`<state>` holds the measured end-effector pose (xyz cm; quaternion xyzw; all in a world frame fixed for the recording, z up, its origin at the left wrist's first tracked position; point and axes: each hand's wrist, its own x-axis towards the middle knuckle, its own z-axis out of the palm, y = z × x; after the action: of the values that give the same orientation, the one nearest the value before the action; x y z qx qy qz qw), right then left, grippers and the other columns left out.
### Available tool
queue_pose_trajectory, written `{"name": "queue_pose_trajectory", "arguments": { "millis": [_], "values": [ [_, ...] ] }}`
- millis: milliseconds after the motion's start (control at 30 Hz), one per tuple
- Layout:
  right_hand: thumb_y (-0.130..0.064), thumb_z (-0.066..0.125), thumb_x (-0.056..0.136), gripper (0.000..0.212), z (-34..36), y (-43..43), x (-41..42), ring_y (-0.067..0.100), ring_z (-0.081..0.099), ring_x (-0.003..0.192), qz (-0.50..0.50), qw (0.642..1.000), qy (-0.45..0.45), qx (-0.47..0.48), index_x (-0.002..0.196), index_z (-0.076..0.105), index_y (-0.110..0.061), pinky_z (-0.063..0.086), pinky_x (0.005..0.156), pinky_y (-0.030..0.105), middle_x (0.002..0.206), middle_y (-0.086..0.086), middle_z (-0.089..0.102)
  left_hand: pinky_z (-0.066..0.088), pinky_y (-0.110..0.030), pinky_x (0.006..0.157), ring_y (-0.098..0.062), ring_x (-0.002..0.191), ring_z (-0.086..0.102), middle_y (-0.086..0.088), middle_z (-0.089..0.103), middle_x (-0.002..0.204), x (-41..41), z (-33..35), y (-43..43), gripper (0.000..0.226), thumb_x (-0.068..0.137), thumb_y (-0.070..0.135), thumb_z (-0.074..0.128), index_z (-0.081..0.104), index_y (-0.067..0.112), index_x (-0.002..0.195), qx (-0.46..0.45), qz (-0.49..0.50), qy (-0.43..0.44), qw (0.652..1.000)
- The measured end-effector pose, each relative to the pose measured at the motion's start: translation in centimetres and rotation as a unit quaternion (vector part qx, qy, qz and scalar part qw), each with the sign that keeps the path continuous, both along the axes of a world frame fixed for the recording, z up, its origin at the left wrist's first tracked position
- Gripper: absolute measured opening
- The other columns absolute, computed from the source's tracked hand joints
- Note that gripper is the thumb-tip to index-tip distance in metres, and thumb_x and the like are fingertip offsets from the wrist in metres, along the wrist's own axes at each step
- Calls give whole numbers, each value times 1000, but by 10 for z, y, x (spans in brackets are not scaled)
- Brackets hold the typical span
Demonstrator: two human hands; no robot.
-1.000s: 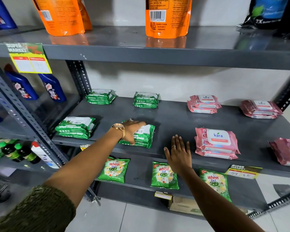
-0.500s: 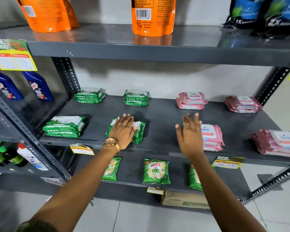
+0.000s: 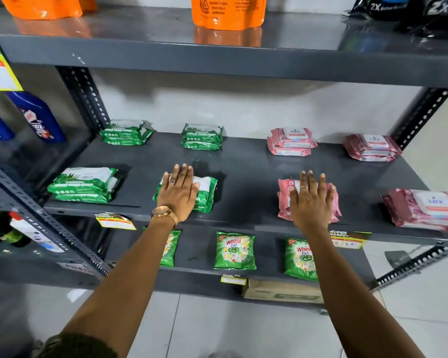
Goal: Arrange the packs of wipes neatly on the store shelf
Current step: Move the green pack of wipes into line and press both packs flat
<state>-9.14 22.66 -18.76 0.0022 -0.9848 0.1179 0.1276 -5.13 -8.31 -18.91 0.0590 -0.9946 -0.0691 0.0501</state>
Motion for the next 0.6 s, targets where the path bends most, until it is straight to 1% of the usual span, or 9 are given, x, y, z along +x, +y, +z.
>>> {"name": "queue_pose_trajectory", "arguments": {
  "millis": [200,367,467,533,567,600],
  "values": [
    [-40,24,97,56,-2,0,-1,28,5,147,-3,1000,-9,11,147,16,-15,1,119,47,158,6,19,-5,-41,121,-21,149,-6,-5,3,162,0,-4,-1,56,103,35,19,3,11,151,4,-3,11,1000],
    [-41,21,95,58,4,2,3,31,11,146,5,1000,-9,6,146,22,-13,8,119,50,156,8,25,-4,-42,122,-22,149,-5,-5,5,162,3,4,1,56,103,35,19,5,10,151,8,-11,-4,1000],
    [-40,21,97,58,10,4,3,29,4,147,10,999,-47,12,147,14,-13,5,120,49,159,7,15,-2,-42,122,-22,149,-1,-5,7,162,1,14,1,56,102,37,16,8,10,151,-12,-21,-38,999],
    [-39,21,97,58,15,5,3,28,0,147,11,997,-71,7,148,10,-13,3,120,50,160,6,9,-2,-43,122,-23,149,-1,-6,5,162,0,22,1,57,102,37,15,7,9,151,-26,-11,-64,998],
    [-38,20,98,57,23,3,8,28,1,147,18,997,-69,-7,148,12,-12,3,120,51,160,5,10,-2,-43,122,-23,149,-3,-7,3,162,3,26,3,57,102,36,15,5,8,151,-25,-13,-64,998],
    [-37,20,98,55,29,1,11,27,6,147,25,999,-45,-13,147,16,-11,5,120,51,159,6,15,-3,-42,122,-23,149,-4,-8,2,162,4,31,5,57,102,36,15,4,7,150,-23,-13,-47,999]
  ]
}}
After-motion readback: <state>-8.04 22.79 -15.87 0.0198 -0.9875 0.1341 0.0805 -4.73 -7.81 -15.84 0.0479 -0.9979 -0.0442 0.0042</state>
